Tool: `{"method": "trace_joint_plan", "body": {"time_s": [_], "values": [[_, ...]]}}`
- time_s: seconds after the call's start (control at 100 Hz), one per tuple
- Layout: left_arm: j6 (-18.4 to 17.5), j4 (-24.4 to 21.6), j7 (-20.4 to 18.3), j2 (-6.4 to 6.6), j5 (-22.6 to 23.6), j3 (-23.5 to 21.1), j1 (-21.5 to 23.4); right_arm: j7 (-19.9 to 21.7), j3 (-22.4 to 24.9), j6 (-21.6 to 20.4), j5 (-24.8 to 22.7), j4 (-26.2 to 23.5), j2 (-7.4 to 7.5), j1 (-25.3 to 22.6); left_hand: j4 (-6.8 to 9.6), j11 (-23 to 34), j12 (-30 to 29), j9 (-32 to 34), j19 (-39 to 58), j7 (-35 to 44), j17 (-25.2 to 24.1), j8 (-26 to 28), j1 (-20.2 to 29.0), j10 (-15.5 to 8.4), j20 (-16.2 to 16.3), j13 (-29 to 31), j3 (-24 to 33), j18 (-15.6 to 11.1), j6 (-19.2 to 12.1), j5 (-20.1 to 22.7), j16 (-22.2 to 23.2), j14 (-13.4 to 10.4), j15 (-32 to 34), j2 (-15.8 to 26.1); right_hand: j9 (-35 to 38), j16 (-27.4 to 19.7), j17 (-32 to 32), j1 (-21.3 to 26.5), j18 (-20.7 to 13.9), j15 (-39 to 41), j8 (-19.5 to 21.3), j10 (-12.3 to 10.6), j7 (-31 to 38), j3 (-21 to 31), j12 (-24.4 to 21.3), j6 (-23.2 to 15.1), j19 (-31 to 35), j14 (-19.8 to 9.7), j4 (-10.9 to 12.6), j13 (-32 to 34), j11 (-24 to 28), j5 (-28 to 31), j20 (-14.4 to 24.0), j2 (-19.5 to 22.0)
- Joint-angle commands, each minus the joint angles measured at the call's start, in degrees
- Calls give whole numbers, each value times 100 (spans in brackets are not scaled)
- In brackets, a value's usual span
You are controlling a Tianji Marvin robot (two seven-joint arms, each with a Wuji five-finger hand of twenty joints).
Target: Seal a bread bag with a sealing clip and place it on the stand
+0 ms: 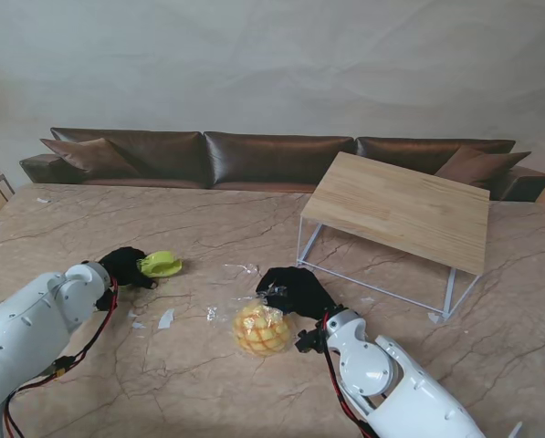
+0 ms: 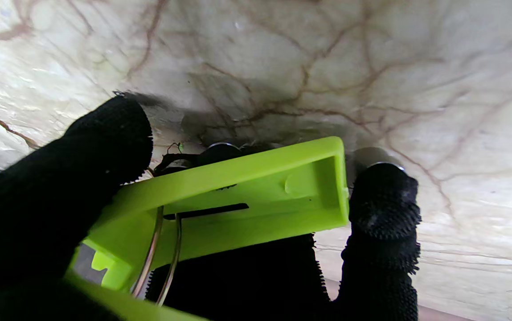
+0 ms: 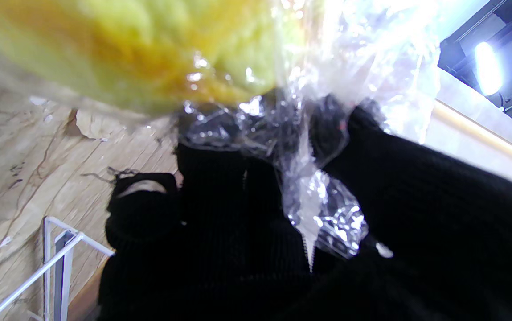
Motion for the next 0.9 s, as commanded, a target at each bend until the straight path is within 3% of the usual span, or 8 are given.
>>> {"method": "trace_joint_plan", "body": {"time_s": [0.0, 0.1, 0.19, 0.37, 0.41, 0.56, 0.89], "values": [[84, 651, -405, -106, 89, 212, 729, 26, -14, 8, -13, -6, -20, -21, 187, 1100, 698, 125, -201, 2902, 333, 411, 1441, 377, -22, 1701, 128, 315, -121, -10, 580, 404, 477, 162, 126, 51, 60, 16, -33, 64, -134, 26, 65, 162, -26, -51, 226, 67, 50, 230, 130, 15, 20, 98], [-43, 586, -355, -98, 110, 27, 812, 25, -21, 16, -24, -3, -20, -15, 273, 1432, 799, 276, -59, 3007, 490, 345, 1568, 592, 119, 1716, 166, 498, 70, 156, 560, 478, 1023, 263, 122, 51, 60, 18, -33, 64, -136, 29, 68, 155, -26, -48, 225, 67, 51, 229, 130, 14, 21, 101], [-93, 320, -233, -36, 343, -273, 991, 13, -30, 5, -22, 13, -26, -3, 373, 1693, 756, 502, 76, 3167, 703, 188, 1532, 617, 306, 1722, 423, 608, 105, 417, 428, 549, 1444, 262, 122, 51, 60, 21, -33, 64, -140, 28, 68, 150, -26, -51, 225, 66, 53, 229, 132, 11, 21, 103], [-54, -507, -270, 98, 886, -1210, 1546, -11, -53, -40, -21, 64, -38, 32, 607, 2251, 403, 640, 328, 3374, 1195, -70, 1437, 608, 159, 1726, 752, 839, 65, 688, 140, 621, 1935, 362, 122, 50, 60, 25, -33, 63, -139, 21, 74, 142, -25, -60, 225, 55, 56, 230, 134, 17, 22, 105], [-43, -610, -211, 111, 1003, -1351, 1633, -18, -61, -48, -19, 78, -42, 39, 665, 2416, 200, 628, 438, 3412, 1310, -132, 1387, 535, 3, 1724, 804, 842, 9, 727, 55, 572, 2027, 355, 121, 50, 60, 24, -33, 63, -140, 21, 73, 141, -25, -59, 225, 54, 56, 230, 134, 16, 22, 106], [-65, -1025, -89, 128, 1269, -1856, 1950, -54, -92, -56, -16, 117, -58, 57, 838, 2670, -146, 631, 816, 3460, 1398, -258, 1311, 432, -31, 1729, 877, 792, -72, 812, -81, 448, 2191, 378, 118, 50, 60, 28, -33, 63, -145, 20, 71, 138, -27, -54, 224, 54, 58, 230, 132, 7, 23, 105], [-23, -1849, 336, 103, 1769, -2551, 2476, -152, -88, -13, -75, 126, -77, 65, 970, 2808, -281, 625, 1064, 3495, 1424, -306, 1271, 400, -22, 1731, 954, 777, -98, 848, -178, 292, 2285, 395, 117, 52, 82, 48, -60, 69, -131, 19, 86, 137, -7, -82, 217, 48, 64, 245, 148, 19, 18, 92]]}}
